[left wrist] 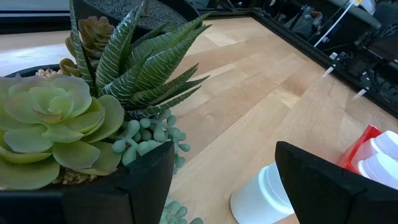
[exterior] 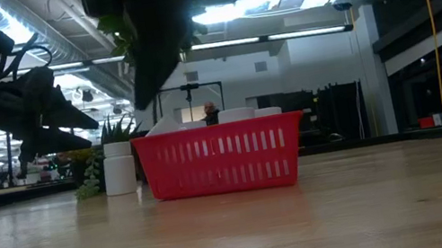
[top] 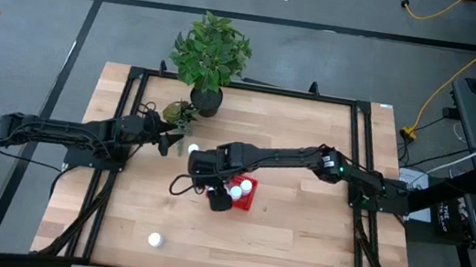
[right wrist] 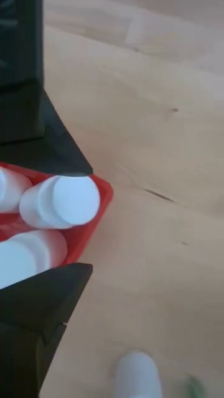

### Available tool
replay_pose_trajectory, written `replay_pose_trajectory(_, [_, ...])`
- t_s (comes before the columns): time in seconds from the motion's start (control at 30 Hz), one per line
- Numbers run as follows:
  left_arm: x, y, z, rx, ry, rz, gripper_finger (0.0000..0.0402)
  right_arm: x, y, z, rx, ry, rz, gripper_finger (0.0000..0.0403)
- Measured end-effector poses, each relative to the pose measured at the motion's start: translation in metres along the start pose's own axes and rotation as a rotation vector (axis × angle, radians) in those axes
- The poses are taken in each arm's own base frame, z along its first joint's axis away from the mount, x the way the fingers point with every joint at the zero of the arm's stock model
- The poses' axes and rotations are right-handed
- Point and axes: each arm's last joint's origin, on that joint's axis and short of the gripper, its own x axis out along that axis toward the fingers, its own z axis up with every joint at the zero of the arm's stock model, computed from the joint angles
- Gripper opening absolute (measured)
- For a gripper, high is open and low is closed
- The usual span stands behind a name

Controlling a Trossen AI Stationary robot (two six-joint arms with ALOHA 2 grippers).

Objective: Pick and place pill bottles into a basket
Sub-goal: Put the white pill bottle into the bin

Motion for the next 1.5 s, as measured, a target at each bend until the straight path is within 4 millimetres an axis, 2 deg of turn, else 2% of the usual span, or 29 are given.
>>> replay_pose_trajectory(0.13, [0.000, 0.000, 0.000, 0.000, 0.000, 0.000, 0.0271, -0.007, 0.001, 0.000, 0.014, 0.007, 0.002, 0.0242])
replay_pose_trajectory(0.27, [0.000, 0.000, 0.000, 0.000, 0.000, 0.000, 0.0271, -0.006, 0.002, -0.007, 0.033, 0.077, 0.023, 0.0242])
replay_pose_trajectory(0.7, [0.000, 0.000, 0.000, 0.009, 0.000, 0.000, 0.0271, -0.005, 0.003, -0.005, 0.008, 0.042, 0.070, 0.0242])
replay_pose_trajectory(0.9, [0.000, 0.000, 0.000, 0.009, 0.000, -0.001, 0.0271, 0.001, 0.004, -0.007, 0.012, 0.048, 0.100, 0.0242])
replay_pose_trajectory(1.23, [0.000, 0.000, 0.000, 0.009, 0.000, -0.001, 0.0271, 0.006, 0.003, -0.007, 0.019, 0.053, 0.100, 0.0298])
replay_pose_trajectory(1.5, [0.000, 0.000, 0.000, 0.009, 0.000, -0.001, 0.0271, 0.021, 0.002, -0.011, 0.027, 0.099, 0.106, 0.0304])
